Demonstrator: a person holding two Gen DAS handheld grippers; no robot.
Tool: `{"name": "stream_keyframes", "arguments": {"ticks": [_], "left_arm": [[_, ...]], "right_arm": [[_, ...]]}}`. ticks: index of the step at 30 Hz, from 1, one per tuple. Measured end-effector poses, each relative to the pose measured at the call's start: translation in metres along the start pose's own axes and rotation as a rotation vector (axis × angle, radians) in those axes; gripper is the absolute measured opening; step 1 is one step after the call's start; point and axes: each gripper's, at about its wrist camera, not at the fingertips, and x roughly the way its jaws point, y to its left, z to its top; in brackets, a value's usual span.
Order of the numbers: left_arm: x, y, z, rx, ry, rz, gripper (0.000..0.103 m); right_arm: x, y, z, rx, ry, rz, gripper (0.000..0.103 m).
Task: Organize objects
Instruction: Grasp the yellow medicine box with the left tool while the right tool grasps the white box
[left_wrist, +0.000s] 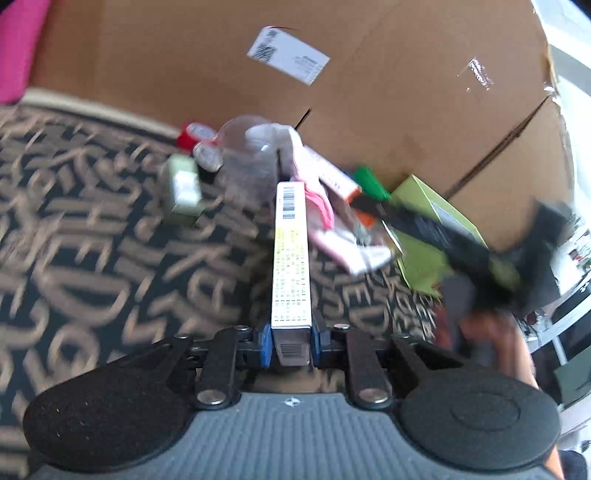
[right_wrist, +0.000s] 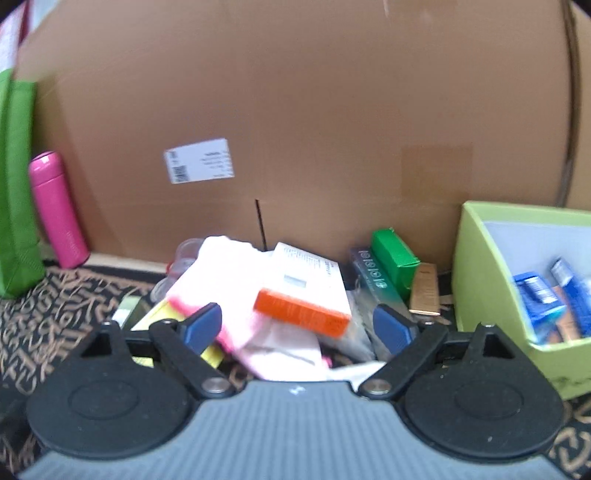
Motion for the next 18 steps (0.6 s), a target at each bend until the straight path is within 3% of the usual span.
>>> {"name": "stream_keyframes", "arguments": {"ticks": [1,2,3,5,9,14,18], "left_arm": [[-0.007,0.003,-0.004,-0.014,-0.003,0.030,0.030],[-0.014,0.003,-0.007,-0.020,-0.018,0.090,0.043],[-0.020,0.002,-0.008,-0.005,-0.041,0.150,0.061],[-0.032,-0.006,-0.011,0.069,-0.107,0.238,0.074],[-0.033,-0.029,-0.011,0.206,-0.157,0.249,0.078],[0.002,-0.044,-0.013,0.310,-0.087,0.296,0.079],[0.027,-0.050,-0.016,0.386,-0.037,0.355,0.081]], "right_arm": [[0.012,-0.003,0.003,0.020,0.018,-0.001,0.090],[0.020,-0.005,0.005,0.037,0.030,-0.003,0.090],[0.027,-0.007,0.006,0.053,0.037,-0.004,0.084],[0.037,-0.010,0.006,0.077,0.051,-0.001,0.067],[0.024,-0.002,-0.007,0.052,0.022,-0.021,0.067],[-0.027,0.016,-0.039,-0.081,0.002,-0.049,0.067],[-0.068,0.018,-0.074,-0.117,0.071,-0.041,0.067]]}}
